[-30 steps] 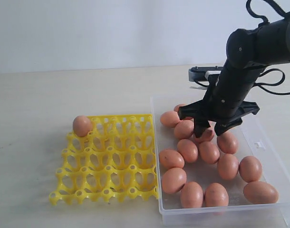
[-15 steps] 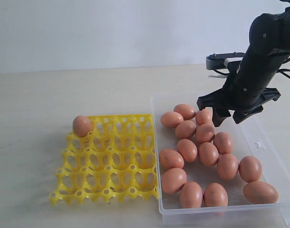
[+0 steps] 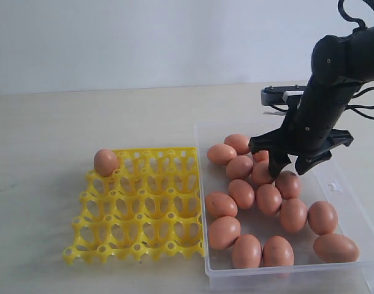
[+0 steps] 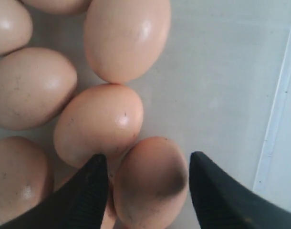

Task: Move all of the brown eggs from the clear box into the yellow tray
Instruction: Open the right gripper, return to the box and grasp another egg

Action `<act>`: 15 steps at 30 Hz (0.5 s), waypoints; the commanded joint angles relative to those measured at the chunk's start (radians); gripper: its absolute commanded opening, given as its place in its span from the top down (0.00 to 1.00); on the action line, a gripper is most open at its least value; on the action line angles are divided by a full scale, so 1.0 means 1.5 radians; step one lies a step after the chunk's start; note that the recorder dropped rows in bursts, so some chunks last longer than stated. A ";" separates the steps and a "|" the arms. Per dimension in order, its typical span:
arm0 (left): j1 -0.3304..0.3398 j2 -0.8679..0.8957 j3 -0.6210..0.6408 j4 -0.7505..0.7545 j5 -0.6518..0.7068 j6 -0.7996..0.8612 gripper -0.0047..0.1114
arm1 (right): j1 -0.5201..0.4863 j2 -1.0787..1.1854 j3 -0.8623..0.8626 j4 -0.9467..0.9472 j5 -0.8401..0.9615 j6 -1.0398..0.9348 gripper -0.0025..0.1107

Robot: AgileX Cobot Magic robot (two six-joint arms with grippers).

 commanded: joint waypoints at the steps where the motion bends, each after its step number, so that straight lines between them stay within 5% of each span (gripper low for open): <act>1: -0.005 0.002 -0.003 -0.004 -0.008 -0.003 0.96 | -0.004 0.021 0.004 0.002 0.006 -0.005 0.52; 15: -0.005 0.002 -0.003 -0.004 -0.008 -0.003 0.96 | -0.004 0.035 0.017 0.013 -0.029 -0.013 0.56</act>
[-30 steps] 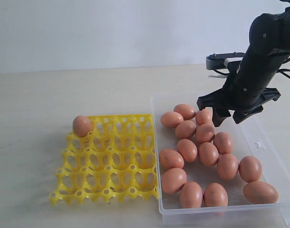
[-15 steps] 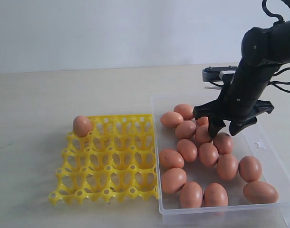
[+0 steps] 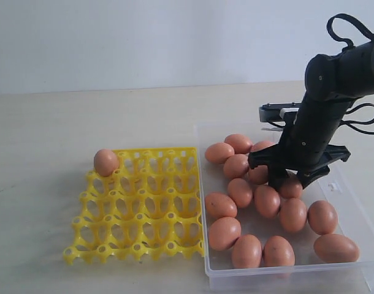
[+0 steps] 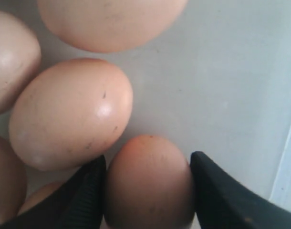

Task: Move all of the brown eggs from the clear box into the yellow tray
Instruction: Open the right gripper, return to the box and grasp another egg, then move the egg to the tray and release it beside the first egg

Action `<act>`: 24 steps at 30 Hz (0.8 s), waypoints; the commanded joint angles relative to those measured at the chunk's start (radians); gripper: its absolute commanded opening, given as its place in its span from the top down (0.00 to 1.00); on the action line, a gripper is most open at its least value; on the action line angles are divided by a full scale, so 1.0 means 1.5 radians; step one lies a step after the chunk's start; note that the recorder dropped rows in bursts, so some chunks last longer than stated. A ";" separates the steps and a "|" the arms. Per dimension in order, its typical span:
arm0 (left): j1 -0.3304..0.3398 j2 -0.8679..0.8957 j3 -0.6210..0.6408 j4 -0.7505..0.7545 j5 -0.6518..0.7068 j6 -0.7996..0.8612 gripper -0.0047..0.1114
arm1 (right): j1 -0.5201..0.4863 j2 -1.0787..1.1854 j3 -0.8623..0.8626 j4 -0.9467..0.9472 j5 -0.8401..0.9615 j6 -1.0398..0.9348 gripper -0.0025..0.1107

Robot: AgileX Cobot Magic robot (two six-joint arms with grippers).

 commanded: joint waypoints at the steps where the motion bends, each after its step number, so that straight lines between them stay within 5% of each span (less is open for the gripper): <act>1: -0.005 0.002 -0.003 -0.004 -0.008 -0.003 0.96 | -0.004 -0.001 0.003 0.005 -0.023 -0.017 0.61; 7: -0.005 0.002 -0.003 -0.004 -0.008 -0.003 0.96 | -0.004 -0.007 0.003 -0.001 -0.057 -0.055 0.98; 17: -0.005 0.002 -0.003 -0.004 -0.008 -0.003 0.96 | -0.004 -0.070 0.035 -0.008 -0.135 -0.062 0.98; 24: -0.005 0.002 -0.003 -0.004 -0.008 -0.003 0.96 | 0.013 -0.183 0.123 0.025 -0.311 -0.062 0.98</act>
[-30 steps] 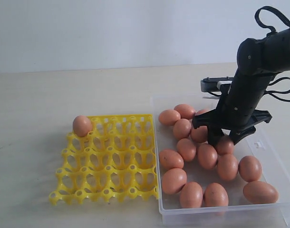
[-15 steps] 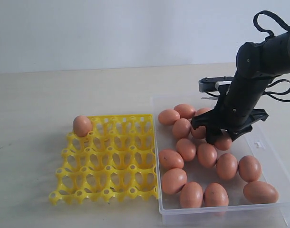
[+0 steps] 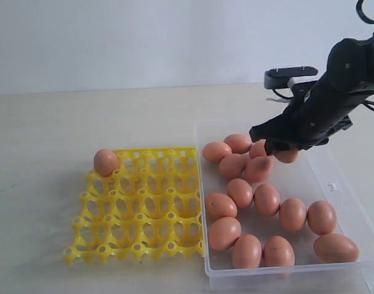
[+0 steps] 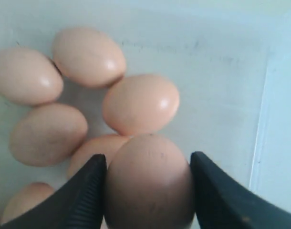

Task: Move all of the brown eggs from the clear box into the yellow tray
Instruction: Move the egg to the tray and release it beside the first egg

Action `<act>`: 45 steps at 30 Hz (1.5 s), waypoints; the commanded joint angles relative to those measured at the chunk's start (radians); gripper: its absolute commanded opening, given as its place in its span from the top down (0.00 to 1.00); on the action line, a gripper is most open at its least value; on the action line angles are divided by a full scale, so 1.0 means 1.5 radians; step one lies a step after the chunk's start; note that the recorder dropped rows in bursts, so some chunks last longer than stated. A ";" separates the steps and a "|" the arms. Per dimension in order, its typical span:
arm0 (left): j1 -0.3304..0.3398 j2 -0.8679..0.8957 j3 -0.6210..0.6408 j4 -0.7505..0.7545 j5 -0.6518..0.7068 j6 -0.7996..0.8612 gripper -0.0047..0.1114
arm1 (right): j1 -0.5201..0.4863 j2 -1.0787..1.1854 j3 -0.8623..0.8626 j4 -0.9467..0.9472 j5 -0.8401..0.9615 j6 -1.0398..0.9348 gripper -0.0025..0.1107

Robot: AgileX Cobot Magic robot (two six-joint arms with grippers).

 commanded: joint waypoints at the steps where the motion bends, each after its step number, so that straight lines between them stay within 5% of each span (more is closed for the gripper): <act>1: -0.005 0.002 -0.003 -0.004 -0.008 -0.003 0.96 | 0.023 -0.078 0.059 0.022 -0.133 -0.006 0.98; 14: -0.005 0.002 -0.003 -0.004 -0.008 -0.003 0.96 | 0.268 -0.042 0.119 0.014 -0.601 0.018 0.98; 17: -0.005 0.002 -0.003 -0.004 -0.008 -0.003 0.96 | 0.304 0.043 0.095 -0.140 -0.730 0.118 0.98; 21: -0.005 0.002 -0.003 -0.004 -0.008 -0.003 0.96 | 0.308 0.145 0.011 -0.256 -0.724 0.196 0.98; 45: -0.005 0.002 -0.003 -0.004 -0.008 -0.003 0.96 | 0.307 0.232 -0.099 -0.258 -0.586 0.296 0.98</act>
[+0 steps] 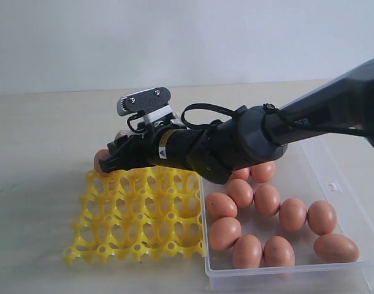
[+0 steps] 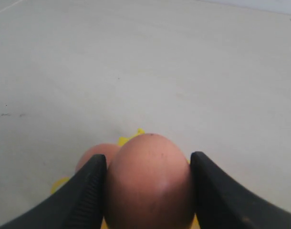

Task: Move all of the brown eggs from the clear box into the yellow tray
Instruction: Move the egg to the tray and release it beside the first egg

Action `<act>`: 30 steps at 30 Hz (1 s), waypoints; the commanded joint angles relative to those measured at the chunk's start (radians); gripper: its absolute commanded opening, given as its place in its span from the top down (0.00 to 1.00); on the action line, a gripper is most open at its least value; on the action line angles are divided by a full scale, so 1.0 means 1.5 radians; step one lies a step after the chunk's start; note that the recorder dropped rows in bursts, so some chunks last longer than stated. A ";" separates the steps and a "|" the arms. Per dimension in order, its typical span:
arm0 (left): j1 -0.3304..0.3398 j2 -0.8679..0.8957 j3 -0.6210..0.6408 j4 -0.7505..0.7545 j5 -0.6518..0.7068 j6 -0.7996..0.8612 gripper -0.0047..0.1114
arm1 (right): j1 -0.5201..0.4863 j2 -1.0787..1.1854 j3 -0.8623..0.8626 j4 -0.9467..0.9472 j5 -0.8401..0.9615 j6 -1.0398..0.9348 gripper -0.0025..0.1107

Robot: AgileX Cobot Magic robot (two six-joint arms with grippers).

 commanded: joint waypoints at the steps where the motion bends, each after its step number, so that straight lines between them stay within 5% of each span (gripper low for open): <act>1: -0.005 0.002 -0.003 -0.004 -0.008 -0.003 0.96 | -0.001 -0.002 -0.014 0.000 0.010 0.014 0.98; 11: -0.005 0.002 -0.003 -0.004 -0.008 -0.003 0.96 | -0.005 -0.001 -0.014 -0.003 0.010 0.019 0.96; 21: -0.005 0.002 -0.003 -0.004 -0.008 -0.003 0.96 | -0.005 -0.001 -0.014 -0.005 0.009 0.019 0.56; 30: -0.005 0.002 -0.003 -0.004 -0.008 -0.003 0.96 | -0.005 -0.001 -0.014 -0.005 0.016 0.019 0.53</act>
